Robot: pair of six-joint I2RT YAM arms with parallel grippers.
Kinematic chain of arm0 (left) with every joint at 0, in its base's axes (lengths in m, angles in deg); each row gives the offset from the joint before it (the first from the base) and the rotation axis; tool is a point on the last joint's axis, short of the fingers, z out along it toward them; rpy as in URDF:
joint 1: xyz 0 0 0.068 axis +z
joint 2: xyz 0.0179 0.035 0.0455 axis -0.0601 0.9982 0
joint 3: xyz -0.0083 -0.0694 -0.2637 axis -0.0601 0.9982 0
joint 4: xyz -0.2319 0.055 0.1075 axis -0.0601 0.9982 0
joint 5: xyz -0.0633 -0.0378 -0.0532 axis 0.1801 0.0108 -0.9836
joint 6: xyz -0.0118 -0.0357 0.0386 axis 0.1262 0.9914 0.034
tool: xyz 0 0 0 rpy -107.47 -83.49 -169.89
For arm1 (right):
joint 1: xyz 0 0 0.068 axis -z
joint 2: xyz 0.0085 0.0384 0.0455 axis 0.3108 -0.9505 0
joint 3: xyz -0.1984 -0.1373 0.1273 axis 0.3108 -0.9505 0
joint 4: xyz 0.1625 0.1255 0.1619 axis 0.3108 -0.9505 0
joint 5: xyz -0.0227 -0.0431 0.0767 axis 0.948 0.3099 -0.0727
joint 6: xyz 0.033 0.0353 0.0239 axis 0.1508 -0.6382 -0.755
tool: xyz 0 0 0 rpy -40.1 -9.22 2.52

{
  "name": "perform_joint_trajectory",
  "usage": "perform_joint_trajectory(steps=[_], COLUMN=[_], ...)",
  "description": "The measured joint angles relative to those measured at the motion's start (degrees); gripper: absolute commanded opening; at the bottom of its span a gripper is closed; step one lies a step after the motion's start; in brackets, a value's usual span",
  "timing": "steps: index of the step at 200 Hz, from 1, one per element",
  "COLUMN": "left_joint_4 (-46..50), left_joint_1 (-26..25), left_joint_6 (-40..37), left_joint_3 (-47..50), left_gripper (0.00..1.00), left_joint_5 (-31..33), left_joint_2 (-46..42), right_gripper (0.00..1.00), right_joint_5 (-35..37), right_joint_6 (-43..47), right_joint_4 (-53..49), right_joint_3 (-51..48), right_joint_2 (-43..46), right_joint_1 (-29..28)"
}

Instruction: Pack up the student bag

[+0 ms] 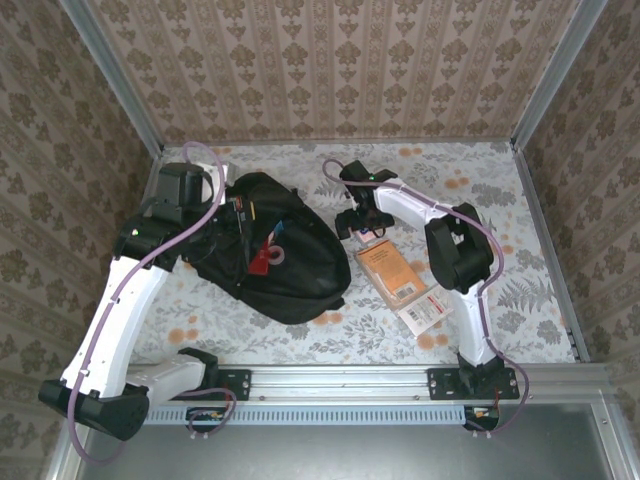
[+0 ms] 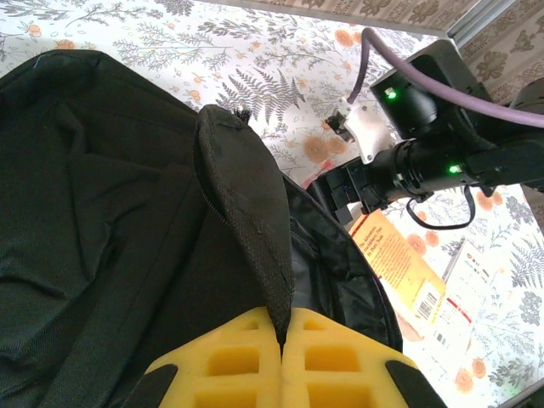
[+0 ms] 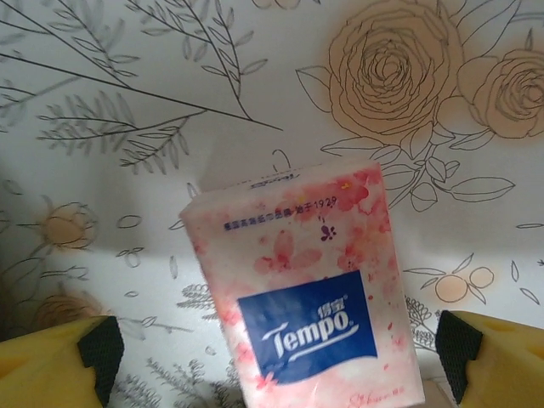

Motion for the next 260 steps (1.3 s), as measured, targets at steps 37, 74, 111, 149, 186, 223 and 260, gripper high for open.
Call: perform_joint_trajectory(steps=[37, 74, 111, 149, 186, 223, 260], left_joint_4=[0.33, 0.46, 0.5, 0.61, 0.61, 0.7, 1.25], left_joint_1=[0.0, 0.0, 0.0, 0.0, 0.0, 0.0, 0.0], left_joint_6=[0.0, 0.02, 0.02, 0.02, 0.04, 0.07, 0.37], left_joint_3=[-0.15, -0.39, -0.39, -0.39, -0.39, -0.57, -2.38], left_gripper=[0.0, 0.0, 0.0, 0.0, 0.0, 0.0, 0.0], left_joint_5=[-0.17, -0.42, -0.66, -0.92, -1.07, -1.7, -2.49], left_joint_2=[0.0, 0.07, 0.09, 0.11, 0.11, 0.59, 2.62], right_gripper=[0.87, 0.69, 0.65, 0.56, 0.54, 0.56, 0.57], right_joint_5=[0.59, 0.81, 1.07, 1.55, 1.64, 2.08, 1.9], right_joint_6=[0.81, 1.27, 1.01, 0.92, 0.76, 0.46, -0.9], right_joint_4=[0.0, 0.04, 0.15, 0.44, 0.63, 0.48, 0.46], right_joint_3=[0.0, -0.02, -0.48, -0.7, -1.18, -2.54, -5.09], right_joint_2=[-1.66, -1.75, -1.75, -1.75, -1.11, 1.97, 12.0], right_joint_1=[0.28, 0.63, 0.79, 0.92, 1.03, 1.42, 1.2])
